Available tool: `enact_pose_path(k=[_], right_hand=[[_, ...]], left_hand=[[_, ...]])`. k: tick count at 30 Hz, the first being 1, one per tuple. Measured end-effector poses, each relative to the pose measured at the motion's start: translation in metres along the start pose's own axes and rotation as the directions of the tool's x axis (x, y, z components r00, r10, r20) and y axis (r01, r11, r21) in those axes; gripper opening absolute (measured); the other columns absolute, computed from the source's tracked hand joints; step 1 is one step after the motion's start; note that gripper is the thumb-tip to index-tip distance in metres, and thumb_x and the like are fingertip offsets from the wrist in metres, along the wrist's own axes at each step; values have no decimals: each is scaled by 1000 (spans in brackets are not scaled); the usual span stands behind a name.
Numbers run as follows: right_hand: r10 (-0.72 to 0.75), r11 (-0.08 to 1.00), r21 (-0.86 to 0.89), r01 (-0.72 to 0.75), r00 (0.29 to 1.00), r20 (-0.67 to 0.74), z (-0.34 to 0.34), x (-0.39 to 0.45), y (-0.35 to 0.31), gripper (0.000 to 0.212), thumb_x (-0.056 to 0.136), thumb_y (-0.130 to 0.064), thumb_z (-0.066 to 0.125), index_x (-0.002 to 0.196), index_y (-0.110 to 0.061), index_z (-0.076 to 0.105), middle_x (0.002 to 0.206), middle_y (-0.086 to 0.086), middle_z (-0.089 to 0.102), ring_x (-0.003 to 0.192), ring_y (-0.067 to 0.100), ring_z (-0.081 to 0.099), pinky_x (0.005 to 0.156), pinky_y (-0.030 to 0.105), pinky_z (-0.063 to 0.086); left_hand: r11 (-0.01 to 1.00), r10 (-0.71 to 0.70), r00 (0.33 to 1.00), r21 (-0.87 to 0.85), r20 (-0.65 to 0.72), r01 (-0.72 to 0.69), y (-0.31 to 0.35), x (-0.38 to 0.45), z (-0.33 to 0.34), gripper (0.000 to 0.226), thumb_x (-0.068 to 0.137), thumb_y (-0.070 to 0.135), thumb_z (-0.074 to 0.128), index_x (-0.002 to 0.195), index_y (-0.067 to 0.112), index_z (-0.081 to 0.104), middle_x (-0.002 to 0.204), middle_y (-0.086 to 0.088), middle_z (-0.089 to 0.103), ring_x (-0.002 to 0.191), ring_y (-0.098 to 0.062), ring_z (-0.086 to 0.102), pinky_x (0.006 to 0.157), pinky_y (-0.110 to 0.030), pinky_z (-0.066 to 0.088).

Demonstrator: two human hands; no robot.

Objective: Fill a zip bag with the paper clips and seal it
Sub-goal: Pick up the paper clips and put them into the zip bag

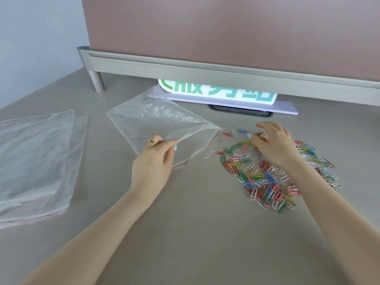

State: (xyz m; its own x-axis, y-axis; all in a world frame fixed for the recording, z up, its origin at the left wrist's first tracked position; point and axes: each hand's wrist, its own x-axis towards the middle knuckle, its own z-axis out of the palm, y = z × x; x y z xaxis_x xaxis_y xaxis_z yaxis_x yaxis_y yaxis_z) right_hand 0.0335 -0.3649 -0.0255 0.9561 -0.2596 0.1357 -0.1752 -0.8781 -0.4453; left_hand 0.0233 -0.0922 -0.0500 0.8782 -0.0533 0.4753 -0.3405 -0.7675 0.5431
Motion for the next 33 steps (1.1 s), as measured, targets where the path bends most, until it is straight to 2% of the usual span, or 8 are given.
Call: enact_pose_path(k=[5,10,15,17,23,25,29,33], right_hand=[[59,994,-103,-45,989,134,4,-2,-4,58,90,-55,37,139,-23,33,150,3,30,138,32,24,112,49,19],[-39,989,-131,74,967,253,6,-23,-11,58,90,-56,36,141,-29,30,153,-4,24,138,29,23,112,47,18],[-113,985,-85,152,929,351,-7,-31,-13,59,87,-52,46,141,-34,29,153,-3,24,140,29,20,111,50,22],[-126,986,-61,154,937,325,-13,-33,-9,56,85,-50,50,138,-41,32,149,-4,30,137,29,24,109,51,25],[-101,987,-97,131,957,270,-13,-29,0,56,84,-47,55,135,-40,36,133,4,42,129,30,31,104,47,29],[-112,988,-69,136,955,275,-13,-27,2,51,84,-43,56,133,-36,42,126,4,44,123,29,37,103,47,34],[-135,990,-6,142,955,265,-14,-23,8,36,85,-29,59,119,-16,57,114,8,52,104,28,54,94,45,44],[-124,992,49,116,963,238,-13,-17,13,33,84,-21,61,117,-16,60,108,2,60,90,18,57,83,34,47]], left_hand=[[997,-53,998,-61,39,55,-2,-9,-7,26,91,11,51,108,21,67,68,3,47,75,-11,40,54,-22,34],[997,-44,999,-64,15,45,2,-10,-7,25,91,8,52,105,19,69,68,-5,49,68,-24,43,56,-34,39],[998,-5,1000,-65,19,7,2,-11,-6,23,91,10,52,106,17,68,65,-2,49,68,-21,41,56,-28,37],[997,11,1000,-75,29,-8,3,-13,-6,24,92,12,51,107,18,68,63,0,48,70,-20,39,56,-27,36],[993,-9,999,-116,50,15,1,-12,-5,23,92,14,52,106,20,69,64,-4,48,69,-19,39,57,-28,37],[991,-23,998,-131,61,30,1,-12,-5,23,92,14,52,107,20,69,67,-5,52,70,-17,41,58,-27,37],[984,-32,997,-173,75,45,1,-10,-5,24,91,14,53,108,20,69,63,3,49,68,-9,45,56,-17,33],[989,-3,996,-149,88,16,0,-10,-3,24,90,12,54,107,19,69,69,2,52,70,-10,46,57,-12,33]])
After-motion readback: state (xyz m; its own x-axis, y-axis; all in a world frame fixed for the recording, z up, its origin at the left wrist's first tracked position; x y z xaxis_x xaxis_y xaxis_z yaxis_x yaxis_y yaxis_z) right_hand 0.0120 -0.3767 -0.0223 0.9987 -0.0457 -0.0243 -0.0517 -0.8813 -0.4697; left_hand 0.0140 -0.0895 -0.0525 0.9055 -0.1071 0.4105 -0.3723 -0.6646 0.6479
